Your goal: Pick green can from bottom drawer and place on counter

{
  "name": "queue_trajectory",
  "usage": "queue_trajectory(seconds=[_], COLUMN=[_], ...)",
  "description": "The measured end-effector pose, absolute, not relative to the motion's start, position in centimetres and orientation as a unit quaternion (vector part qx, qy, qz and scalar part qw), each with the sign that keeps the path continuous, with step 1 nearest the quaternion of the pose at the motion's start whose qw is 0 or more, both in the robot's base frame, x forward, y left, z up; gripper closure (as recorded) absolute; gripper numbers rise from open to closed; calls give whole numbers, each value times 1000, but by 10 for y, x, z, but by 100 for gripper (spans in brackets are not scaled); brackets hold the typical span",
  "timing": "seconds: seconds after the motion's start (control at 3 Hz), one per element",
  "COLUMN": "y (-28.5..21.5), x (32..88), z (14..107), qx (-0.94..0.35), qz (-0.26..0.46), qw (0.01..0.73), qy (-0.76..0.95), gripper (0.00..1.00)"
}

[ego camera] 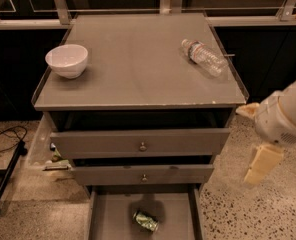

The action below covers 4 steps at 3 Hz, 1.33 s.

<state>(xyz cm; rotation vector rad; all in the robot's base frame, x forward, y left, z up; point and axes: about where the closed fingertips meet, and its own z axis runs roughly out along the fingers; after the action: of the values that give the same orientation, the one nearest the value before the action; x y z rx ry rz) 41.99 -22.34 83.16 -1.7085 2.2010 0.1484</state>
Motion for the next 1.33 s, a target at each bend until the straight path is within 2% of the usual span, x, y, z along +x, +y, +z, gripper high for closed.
queue_trajectory(seconds=[0.67,1.0,1.33], y=[-219,-221,-221], x=[402,395,395], z=[703,654,654], qx=[-599,-585,-585], qz=[116,142,142], qw=[218,206,206], qy=[762,772,772], gripper=[0,0,0])
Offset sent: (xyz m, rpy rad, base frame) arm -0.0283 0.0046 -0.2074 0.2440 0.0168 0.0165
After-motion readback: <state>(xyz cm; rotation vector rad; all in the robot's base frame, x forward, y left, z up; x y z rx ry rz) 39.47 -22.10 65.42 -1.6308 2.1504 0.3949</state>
